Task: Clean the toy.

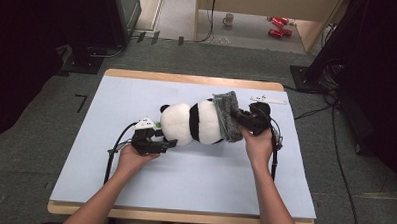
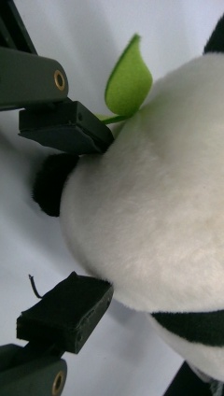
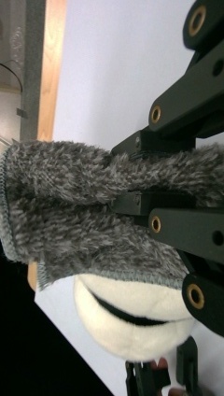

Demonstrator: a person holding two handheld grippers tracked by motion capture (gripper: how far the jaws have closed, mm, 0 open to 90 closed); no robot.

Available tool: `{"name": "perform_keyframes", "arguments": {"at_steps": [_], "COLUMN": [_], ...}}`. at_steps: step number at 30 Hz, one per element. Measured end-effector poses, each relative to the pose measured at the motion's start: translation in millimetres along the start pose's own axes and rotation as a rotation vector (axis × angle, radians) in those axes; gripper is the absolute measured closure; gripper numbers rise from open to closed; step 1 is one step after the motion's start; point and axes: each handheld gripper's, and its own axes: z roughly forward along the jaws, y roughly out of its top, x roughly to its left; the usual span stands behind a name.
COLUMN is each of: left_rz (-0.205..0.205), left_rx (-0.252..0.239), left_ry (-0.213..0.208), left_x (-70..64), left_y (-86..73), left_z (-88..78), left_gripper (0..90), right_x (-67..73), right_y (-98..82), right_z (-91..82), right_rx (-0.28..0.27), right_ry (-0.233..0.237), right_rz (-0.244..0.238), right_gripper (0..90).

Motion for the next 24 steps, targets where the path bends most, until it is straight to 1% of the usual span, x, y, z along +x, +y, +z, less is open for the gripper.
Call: {"name": "perform_keyframes", "arguments": {"at_steps": [3,4,6,8,9,10,13,14,15,17,21,22,23,24], "left_rz": [-0.017,-0.017,-0.027,-0.026,-0.02,-0.024,-0.054,-0.068,-0.074,-0.089,-0.086,-0.089,-0.098,-0.096], "left_rx": [-0.025,-0.031,-0.035,-0.041,-0.041,-0.043,-0.029,-0.026,-0.034,-0.034,-0.009,-0.01,-0.007,0.001], "left_ry": [0.016,0.018,0.021,0.029,0.034,0.037,0.046,0.046,0.043,0.035,0.021,0.015,0.002,-0.002], "left_x": [0.8,1.1,1.5,0.8,0.4,-0.3,-2.0,-2.9,-4.3,-6.8,-12.8,-13.6,-14.0,-15.4], "left_y": [0.3,0.5,1.4,2.6,3.4,4.0,7.3,8.7,9.8,11.3,13.0,13.0,13.1,13.3], "left_z": [3.2,3.7,4.3,4.8,4.6,4.8,3.3,2.2,0.6,-1.0,-6.4,-8.4,-10.8,-14.7], "left_gripper": [31.7,32.8,34.8,38.3,41.3,44.3,57.1,60.9,63.2,66.3,70.7,71.5,71.9,72.2], "right_x": [2.0,2.9,4.8,8.3,10.6,13.6,24.3,28.4,32.6,41.4,62.8,69.7,73.7,79.1], "right_y": [1.9,2.1,2.7,4.5,5.9,7.3,10.9,11.5,12.0,12.4,12.3,12.0,11.8,11.4], "right_z": [-4.1,-5.1,-7.2,-10.9,-13.0,-15.3,-20.5,-21.6,-22.2,-22.1,-18.0,-16.5,-15.6,-14.7], "right_rx": [-0.008,-0.009,-0.012,-0.022,-0.03,-0.034,-0.046,-0.046,-0.046,-0.045,-0.03,-0.024,-0.02,-0.015], "right_ry": [0.001,-0.001,0.002,0.008,0.012,0.019,0.042,0.053,0.065,0.097,0.156,0.173,0.186,0.2], "right_rz": [-0.005,-0.006,-0.006,-0.01,-0.017,-0.017,-0.039,-0.043,-0.046,-0.05,-0.083,-0.095,-0.099,-0.105], "right_gripper": [78.0,78.0,78.0,78.1,78.1,78.2,78.3,78.2,78.2,78.2,78.2,78.2,78.2,78.2]}}
